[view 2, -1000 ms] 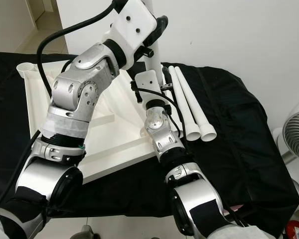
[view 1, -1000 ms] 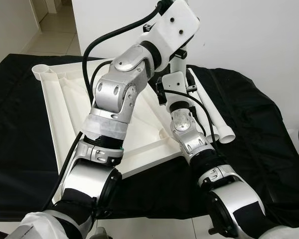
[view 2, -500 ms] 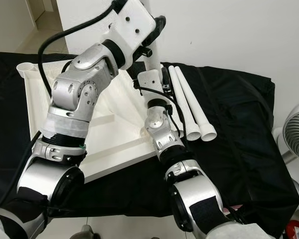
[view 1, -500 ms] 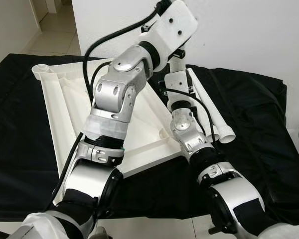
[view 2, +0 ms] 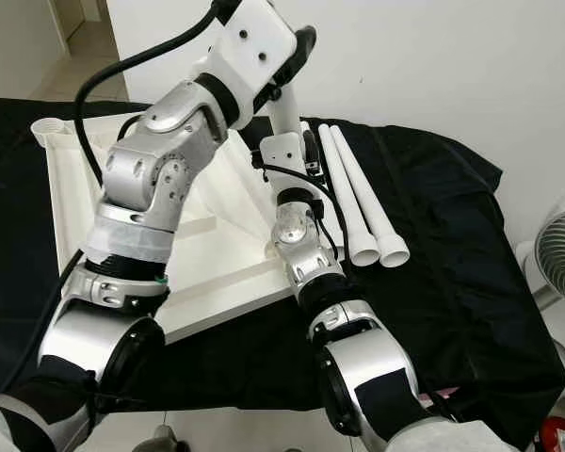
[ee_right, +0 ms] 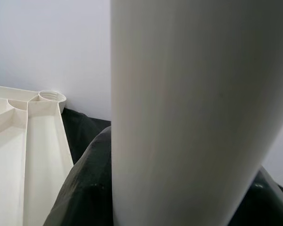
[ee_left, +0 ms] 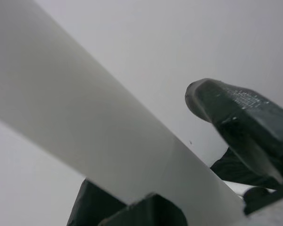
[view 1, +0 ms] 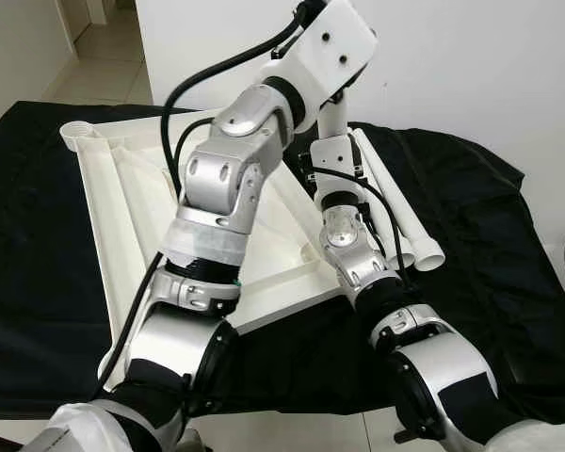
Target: Building children table
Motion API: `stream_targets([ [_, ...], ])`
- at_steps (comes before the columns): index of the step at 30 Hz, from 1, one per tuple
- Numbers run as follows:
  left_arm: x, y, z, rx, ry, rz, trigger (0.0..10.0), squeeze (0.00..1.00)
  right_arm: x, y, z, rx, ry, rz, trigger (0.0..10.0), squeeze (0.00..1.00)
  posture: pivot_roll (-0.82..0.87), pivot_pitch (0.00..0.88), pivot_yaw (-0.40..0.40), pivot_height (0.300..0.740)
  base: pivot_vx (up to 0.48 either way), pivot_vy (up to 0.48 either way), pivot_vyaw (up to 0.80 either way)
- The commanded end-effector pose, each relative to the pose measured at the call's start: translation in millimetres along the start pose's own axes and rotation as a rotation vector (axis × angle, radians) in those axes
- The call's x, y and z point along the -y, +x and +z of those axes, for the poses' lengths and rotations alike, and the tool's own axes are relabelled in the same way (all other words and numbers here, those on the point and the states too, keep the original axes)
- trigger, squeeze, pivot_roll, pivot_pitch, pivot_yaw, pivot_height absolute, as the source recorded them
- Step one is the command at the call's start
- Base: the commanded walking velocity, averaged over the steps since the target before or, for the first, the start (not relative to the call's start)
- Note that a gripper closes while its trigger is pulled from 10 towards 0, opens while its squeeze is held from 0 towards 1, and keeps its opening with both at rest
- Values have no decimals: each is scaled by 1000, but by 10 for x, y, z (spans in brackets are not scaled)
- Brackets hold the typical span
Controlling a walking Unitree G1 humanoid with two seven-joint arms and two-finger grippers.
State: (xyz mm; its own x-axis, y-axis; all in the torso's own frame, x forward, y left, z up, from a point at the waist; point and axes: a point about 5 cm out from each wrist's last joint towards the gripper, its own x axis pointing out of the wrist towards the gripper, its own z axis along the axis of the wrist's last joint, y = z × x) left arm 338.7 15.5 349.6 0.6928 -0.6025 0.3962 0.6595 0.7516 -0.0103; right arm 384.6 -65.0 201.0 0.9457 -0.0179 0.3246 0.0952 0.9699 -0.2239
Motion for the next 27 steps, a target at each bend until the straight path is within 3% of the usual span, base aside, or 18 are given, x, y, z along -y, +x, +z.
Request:
stream_targets([
  [1, 53, 5, 48, 19, -6, -32, 10000, 1000, 36, 56, 66, 12, 36, -17, 10000, 0, 39, 0, -71, 740, 0, 0, 0],
  [3, 68, -14, 58, 25, -7, -59, 10000, 1000, 62, 70, 65, 2, 58, -28, 10000, 0, 39, 0, -72, 740, 0, 0, 0],
  [4, 87, -35, 65, 30, -14, -92, 10000, 90, 92, 84, 61, -11, 82, -42, 10000, 0, 40, 0, -72, 740, 0, 0, 0],
  [5, 105, -68, 73, 38, -21, -125, 10000, 0, 126, 100, 55, -26, 111, -56, 10000, 0, 41, 0, -72, 740, 0, 0, 0],
  [7, 105, -68, 73, 38, -21, -125, 10000, 0, 126, 100, 55, -26, 111, -56, 10000, 0, 41, 0, -72, 740, 0, 0, 0],
  [8, 131, -150, 79, 51, -32, -171, 10000, 0, 207, 134, 37, -57, 158, -87, 10000, 0, 40, 0, -72, 740, 0, 0, 0],
  [12, 124, -226, 65, 51, -49, -191, 10000, 0, 290, 166, 25, -76, 192, -112, 10000, 0, 41, 0, -71, 740, 0, 0, 0],
  [21, -100, -430, -189, -27, -32, -115, 10000, 0, 439, 221, 47, -67, 230, -97, 10000, 0, 33, 0, -71, 740, 0, 0, 0],
  [27, -167, -537, -319, -66, -18, -86, 10000, 0, 462, 212, 59, -45, 236, -64, 10000, 0, 35, 0, -75, 740, 0, 0, 0],
])
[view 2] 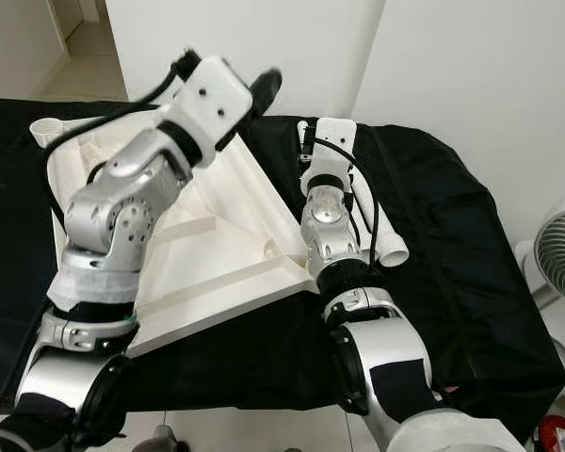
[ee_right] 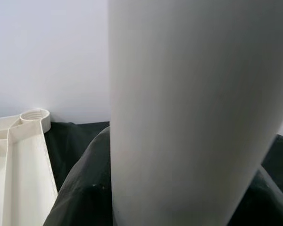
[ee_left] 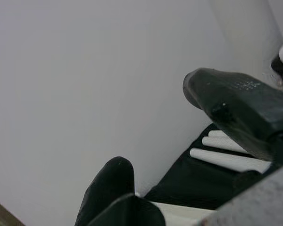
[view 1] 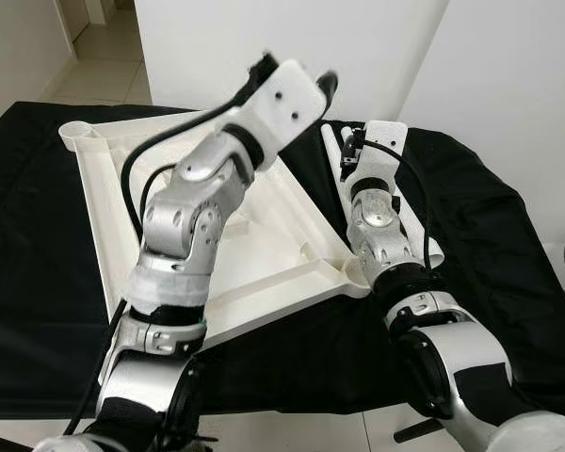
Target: Building children table
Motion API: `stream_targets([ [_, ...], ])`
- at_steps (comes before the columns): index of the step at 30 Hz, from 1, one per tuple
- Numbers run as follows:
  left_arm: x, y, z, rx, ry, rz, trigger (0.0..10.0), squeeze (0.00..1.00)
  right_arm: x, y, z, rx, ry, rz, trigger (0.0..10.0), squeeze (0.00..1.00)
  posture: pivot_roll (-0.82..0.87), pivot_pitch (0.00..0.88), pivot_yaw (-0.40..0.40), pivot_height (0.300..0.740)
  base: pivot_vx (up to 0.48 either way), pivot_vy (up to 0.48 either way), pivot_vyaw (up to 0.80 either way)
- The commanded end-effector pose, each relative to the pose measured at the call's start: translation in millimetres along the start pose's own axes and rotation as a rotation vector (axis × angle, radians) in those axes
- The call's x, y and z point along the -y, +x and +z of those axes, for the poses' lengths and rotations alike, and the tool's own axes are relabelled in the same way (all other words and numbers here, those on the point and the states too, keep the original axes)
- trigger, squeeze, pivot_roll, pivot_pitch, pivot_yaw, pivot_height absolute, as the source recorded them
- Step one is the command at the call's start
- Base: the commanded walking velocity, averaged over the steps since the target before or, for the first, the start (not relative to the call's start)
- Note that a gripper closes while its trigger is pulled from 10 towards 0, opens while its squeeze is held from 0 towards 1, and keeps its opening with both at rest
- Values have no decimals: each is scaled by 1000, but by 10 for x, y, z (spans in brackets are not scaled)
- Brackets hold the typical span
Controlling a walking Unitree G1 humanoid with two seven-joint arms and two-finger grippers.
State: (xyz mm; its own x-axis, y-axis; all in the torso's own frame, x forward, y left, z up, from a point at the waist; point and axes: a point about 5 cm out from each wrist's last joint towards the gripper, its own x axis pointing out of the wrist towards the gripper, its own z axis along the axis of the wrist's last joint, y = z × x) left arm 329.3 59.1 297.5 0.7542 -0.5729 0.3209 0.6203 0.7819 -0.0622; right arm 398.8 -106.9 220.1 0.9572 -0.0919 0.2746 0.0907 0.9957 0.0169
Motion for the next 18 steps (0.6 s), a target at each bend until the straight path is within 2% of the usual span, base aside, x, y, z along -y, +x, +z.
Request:
stream_targets([
  [1, 73, -46, -53, -12, 22, -139, 10000, 0, 25, -4, 37, 28, -10, 21, 10000, 0, 37, 0, -76, 740, 0, 0, 0],
  [4, 45, -83, -139, -43, 35, -131, 10000, 0, 33, -23, 39, 45, -23, 37, 10000, 0, 36, 0, -76, 740, 0, 0, 0],
  [6, 46, -163, -314, -107, 62, -163, 10000, 0, 62, -53, 42, 68, -32, 59, 10000, 0, 34, 0, -73, 740, 0, 0, 0],
  [9, 59, -193, -372, -128, 77, -183, 10000, 0, 72, -61, 46, 74, -31, 67, 10000, 0, 34, 0, -73, 740, 0, 0, 0],
  [14, 143, -367, -690, -259, 130, -319, 10000, 0, 171, -80, 74, 99, -52, 82, 10000, 0, 30, 0, -67, 740, 0, 0, 0],
  [18, 163, -424, -821, -310, 159, -359, 10000, 0, 243, -93, 63, 98, -68, 77, 10000, 0, 28, 0, -66, 740, 0, 0, 0],
])
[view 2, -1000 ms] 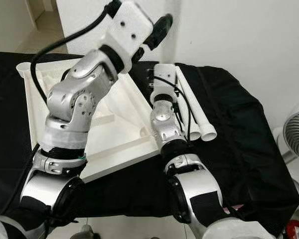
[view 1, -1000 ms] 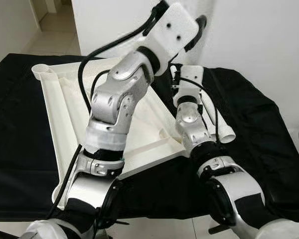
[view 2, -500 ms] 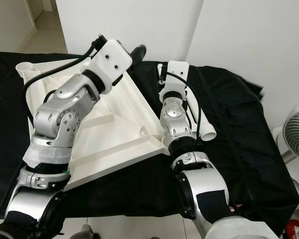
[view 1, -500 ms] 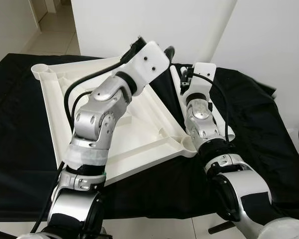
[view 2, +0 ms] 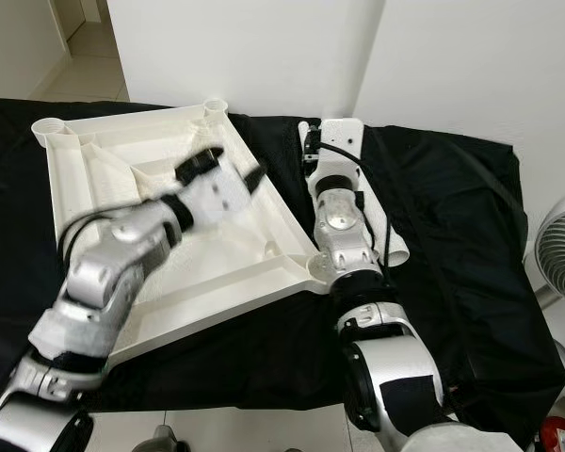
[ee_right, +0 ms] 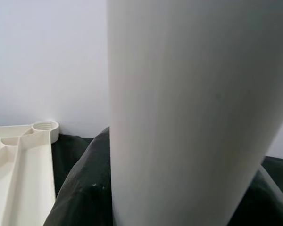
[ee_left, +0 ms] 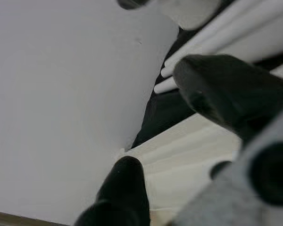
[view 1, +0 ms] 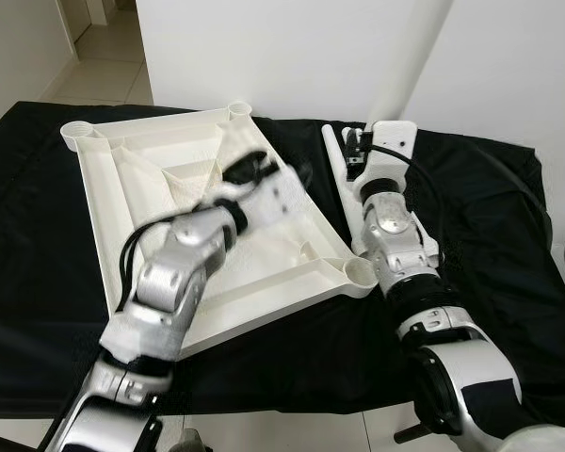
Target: Building children table
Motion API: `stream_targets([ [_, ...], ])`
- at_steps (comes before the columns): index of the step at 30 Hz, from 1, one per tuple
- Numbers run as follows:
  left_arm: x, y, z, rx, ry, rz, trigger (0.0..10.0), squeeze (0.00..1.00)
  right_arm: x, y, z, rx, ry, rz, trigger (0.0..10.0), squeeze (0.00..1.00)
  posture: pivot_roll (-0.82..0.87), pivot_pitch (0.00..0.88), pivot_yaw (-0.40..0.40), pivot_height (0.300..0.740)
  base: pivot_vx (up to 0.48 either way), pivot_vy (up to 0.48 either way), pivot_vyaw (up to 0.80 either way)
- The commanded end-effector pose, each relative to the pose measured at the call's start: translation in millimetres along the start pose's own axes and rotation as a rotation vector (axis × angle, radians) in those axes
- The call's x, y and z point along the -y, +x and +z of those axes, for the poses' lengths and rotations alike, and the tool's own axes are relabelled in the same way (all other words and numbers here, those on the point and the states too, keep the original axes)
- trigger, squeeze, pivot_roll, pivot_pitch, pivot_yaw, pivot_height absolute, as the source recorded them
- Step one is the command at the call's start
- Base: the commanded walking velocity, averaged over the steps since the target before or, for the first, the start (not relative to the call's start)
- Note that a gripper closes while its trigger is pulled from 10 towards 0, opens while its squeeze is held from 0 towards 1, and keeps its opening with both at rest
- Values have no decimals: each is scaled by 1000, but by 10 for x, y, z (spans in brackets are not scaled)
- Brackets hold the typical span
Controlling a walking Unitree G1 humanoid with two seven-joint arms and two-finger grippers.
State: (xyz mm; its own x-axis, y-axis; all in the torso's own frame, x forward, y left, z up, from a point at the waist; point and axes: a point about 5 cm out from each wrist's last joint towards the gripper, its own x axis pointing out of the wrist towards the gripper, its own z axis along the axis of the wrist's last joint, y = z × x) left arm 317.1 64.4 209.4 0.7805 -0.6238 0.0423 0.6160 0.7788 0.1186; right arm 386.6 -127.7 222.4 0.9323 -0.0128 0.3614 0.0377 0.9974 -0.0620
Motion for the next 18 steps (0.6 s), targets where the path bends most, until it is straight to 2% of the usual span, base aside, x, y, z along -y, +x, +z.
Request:
stream_targets([
  [1, 203, -13, -47, -16, 41, -339, 10000, 0, 49, -11, 2, 2, -15, -1, 10000, 0, 27, 0, -64, 740, 0, 0, 0],
  [10, 311, -13, -254, -79, 77, -398, 10000, 0, 121, -48, 3, 3, -22, -3, 10000, 0, 20, 0, -56, 740, 0, 0, 0],
  [18, 389, -24, -348, -107, 98, -437, 10000, 0, 159, -63, 2, 1, -25, -3, 10000, 0, 19, 0, -54, 740, 0, 0, 0],
])
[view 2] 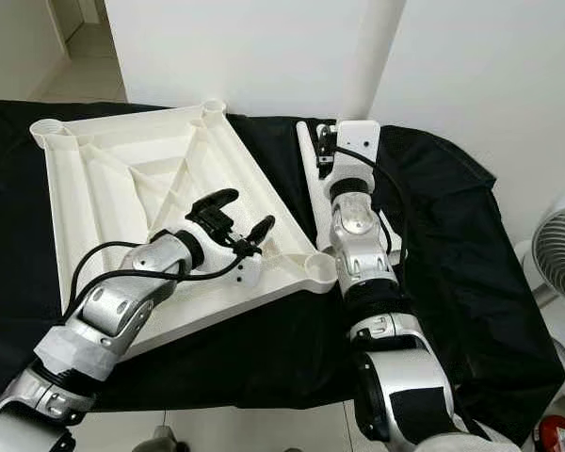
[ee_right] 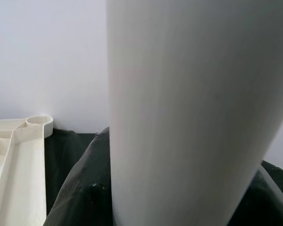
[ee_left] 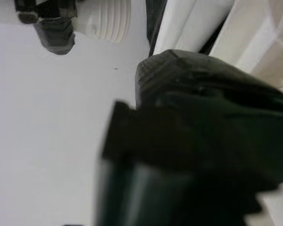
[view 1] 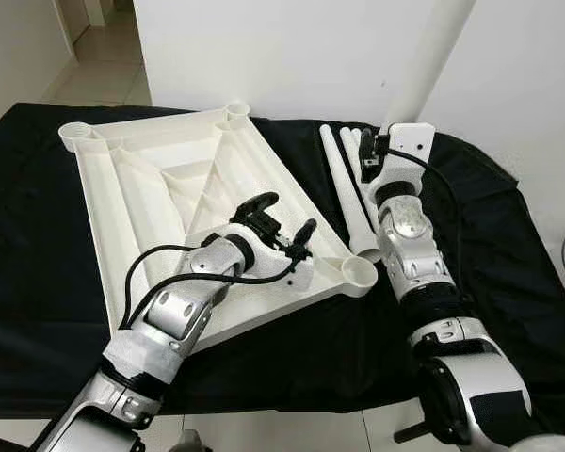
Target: Building children table
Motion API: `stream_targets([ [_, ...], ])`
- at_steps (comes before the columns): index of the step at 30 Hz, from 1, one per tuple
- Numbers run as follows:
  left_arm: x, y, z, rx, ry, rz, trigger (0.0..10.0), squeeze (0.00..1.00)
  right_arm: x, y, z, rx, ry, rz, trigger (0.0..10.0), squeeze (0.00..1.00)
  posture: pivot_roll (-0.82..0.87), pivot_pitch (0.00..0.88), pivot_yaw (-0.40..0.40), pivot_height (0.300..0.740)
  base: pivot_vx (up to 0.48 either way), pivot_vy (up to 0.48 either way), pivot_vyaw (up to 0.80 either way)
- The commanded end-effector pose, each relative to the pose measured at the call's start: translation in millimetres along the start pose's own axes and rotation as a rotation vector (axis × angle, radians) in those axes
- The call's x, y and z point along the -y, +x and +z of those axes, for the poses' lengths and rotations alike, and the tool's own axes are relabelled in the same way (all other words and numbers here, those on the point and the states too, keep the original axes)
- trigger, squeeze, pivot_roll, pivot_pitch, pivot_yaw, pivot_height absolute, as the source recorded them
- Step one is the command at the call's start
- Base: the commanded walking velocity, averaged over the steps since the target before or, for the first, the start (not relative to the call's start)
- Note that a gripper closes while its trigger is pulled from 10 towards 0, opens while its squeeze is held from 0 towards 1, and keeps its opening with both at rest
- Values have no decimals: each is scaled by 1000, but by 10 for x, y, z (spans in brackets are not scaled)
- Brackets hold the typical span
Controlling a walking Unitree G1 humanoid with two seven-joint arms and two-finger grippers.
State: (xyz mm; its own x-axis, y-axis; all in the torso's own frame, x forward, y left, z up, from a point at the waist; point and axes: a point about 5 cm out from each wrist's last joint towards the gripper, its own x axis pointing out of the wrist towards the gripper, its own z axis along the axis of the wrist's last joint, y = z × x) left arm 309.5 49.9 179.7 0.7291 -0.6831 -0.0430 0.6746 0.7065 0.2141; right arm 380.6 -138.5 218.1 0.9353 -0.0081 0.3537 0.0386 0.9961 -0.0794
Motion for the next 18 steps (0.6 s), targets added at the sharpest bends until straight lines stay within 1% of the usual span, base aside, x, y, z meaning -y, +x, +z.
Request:
stream_targets([
  [1, 233, -18, -85, -29, 22, -360, 10000, 0, 58, 2, 30, 8, -9, -7, 10000, 0, 18, 0, -51, 740, 0, 0, 0],
  [2, 233, -18, -85, -29, 22, -360, 10000, 0, 58, 2, 30, 8, -9, -7, 10000, 0, 18, 0, -51, 740, 0, 0, 0],
  [3, 285, -12, -128, -39, 30, -381, 10000, 0, 60, -6, 31, 6, -9, -5, 10000, 0, 19, 0, -48, 740, 0, 0, 0],
  [4, 285, -12, -128, -39, 30, -381, 10000, 0, 60, -6, 31, 6, -9, -5, 10000, 0, 19, 0, -48, 740, 0, 0, 0],
  [7, 377, 6, -159, -46, 43, -419, 10000, 0, 58, -16, 25, 2, -9, -3, 10000, 0, 22, 0, -46, 740, 0, 0, 0],
  [10, 409, 14, -171, -47, 44, -430, 10000, 0, 57, -20, 23, 0, -8, -3, 10000, 0, 24, 0, -46, 740, 0, 0, 0],
  [12, 466, 30, -182, -48, 41, -450, 10000, 0, 56, -28, 19, -3, -7, -4, 10000, 0, 19, 0, -41, 740, 0, 0, 0],
  [14, 477, 37, -174, -42, 35, -453, 10000, 0, 58, -33, 19, -3, -7, -5, 10000, 0, 19, 0, -41, 740, 0, 0, 0],
  [17, 375, 64, -116, -26, 2, -415, 10000, 0, 72, -43, 13, -6, -8, -9, 10000, 0, 16, 0, -40, 740, 0, 0, 0],
  [18, 375, 64, -116, -26, 2, -415, 10000, 0, 72, -43, 13, -6, -8, -9, 10000, 0, 16, 0, -40, 740, 0, 0, 0],
])
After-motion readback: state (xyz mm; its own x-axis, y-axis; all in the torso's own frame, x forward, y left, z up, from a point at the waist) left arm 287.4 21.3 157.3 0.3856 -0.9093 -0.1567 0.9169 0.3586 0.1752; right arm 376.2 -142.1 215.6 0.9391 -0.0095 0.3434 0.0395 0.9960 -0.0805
